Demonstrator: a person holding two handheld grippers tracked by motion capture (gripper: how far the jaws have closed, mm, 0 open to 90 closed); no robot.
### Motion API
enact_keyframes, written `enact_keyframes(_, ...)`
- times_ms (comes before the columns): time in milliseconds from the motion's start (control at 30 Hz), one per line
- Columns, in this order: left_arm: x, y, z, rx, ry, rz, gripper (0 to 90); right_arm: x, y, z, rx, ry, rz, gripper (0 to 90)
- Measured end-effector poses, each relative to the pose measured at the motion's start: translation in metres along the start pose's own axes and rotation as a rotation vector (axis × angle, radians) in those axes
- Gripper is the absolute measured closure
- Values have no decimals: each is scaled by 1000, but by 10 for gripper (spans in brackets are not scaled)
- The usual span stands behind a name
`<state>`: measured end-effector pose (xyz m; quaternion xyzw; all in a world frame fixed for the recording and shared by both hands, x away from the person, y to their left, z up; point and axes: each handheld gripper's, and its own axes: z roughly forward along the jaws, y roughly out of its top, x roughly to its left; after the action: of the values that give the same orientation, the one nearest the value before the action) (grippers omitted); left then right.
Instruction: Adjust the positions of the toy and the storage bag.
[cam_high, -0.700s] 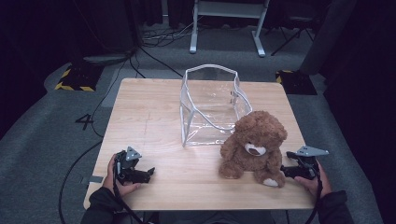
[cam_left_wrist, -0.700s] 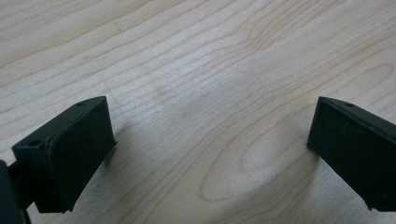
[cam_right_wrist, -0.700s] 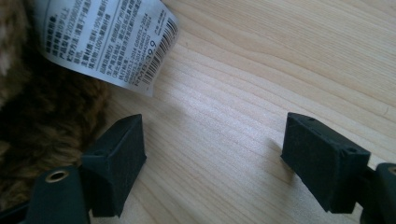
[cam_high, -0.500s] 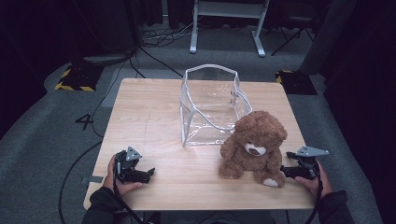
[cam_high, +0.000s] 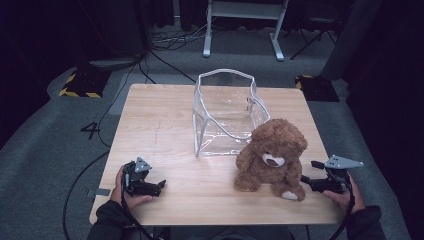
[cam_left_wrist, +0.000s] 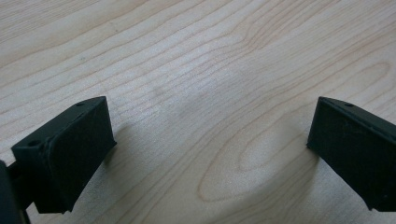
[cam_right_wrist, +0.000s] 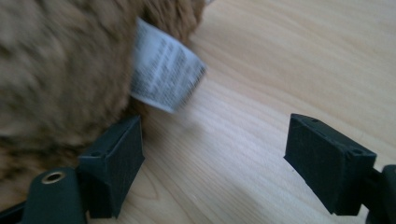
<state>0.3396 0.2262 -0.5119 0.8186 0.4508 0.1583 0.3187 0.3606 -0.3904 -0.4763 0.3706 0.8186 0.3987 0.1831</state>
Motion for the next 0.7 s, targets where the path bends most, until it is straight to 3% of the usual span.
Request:
enact_keyframes(300,0,1,0,1,-1,5,5,7,13,-12,-30,18,-47,193)
enact_keyframes(467,0,1,0,1,-1,5,5,7,16,-19,-42,12,-49,193)
enact_keyframes(700,0,0,0,1,-1,2,5,12,30,-32,-105,29,-53,196)
